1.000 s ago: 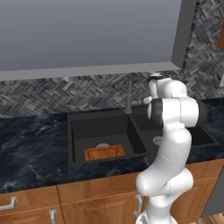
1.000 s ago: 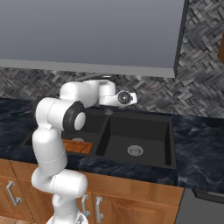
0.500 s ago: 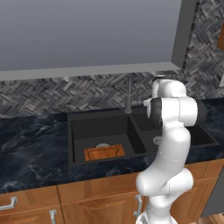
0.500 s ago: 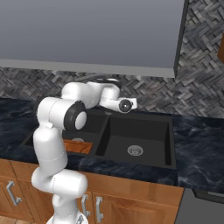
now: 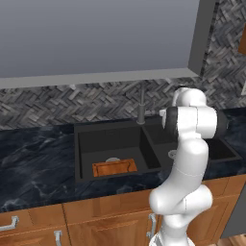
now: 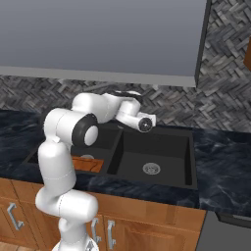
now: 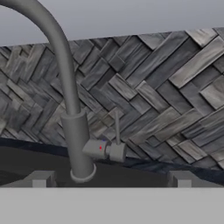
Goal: Turn on the sink faucet with hot water and rinse the cutting board for ten seconds, then turn off the faucet. Push the cutting board to reach the water if necessary.
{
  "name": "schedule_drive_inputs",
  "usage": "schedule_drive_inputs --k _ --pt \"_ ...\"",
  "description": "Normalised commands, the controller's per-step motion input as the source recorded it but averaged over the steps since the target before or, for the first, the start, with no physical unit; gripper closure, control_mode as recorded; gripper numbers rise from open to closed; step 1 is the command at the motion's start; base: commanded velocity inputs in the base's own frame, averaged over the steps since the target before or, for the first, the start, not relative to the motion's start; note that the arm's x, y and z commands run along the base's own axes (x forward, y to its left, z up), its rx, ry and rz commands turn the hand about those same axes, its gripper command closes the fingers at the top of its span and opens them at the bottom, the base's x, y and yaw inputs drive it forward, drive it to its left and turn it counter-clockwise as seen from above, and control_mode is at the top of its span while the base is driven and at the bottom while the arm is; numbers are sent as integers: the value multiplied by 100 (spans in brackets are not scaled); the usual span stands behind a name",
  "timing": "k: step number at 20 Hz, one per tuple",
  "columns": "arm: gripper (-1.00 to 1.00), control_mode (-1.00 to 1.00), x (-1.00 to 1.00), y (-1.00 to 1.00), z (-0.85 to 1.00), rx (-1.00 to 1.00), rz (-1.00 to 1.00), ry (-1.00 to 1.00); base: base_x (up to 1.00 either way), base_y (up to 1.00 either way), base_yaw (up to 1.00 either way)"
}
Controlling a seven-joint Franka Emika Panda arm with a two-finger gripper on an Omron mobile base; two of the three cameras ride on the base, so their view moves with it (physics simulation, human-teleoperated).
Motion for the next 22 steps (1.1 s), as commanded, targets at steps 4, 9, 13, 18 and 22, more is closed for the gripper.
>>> schedule_drive_inputs --k 4,9,13,18,22 --pt "-100 -100 0 -2 0 8 0 -4 0 0 0" --pt "-100 -100 0 -1 0 5 0 -2 0 0 0" --pt "-100 -100 4 0 0 1 0 0 0 0 0" --pt "-100 -100 0 -3 0 2 0 0 0 0 0" --pt "-100 -100 0 0 0 0 0 0 0 0 0"
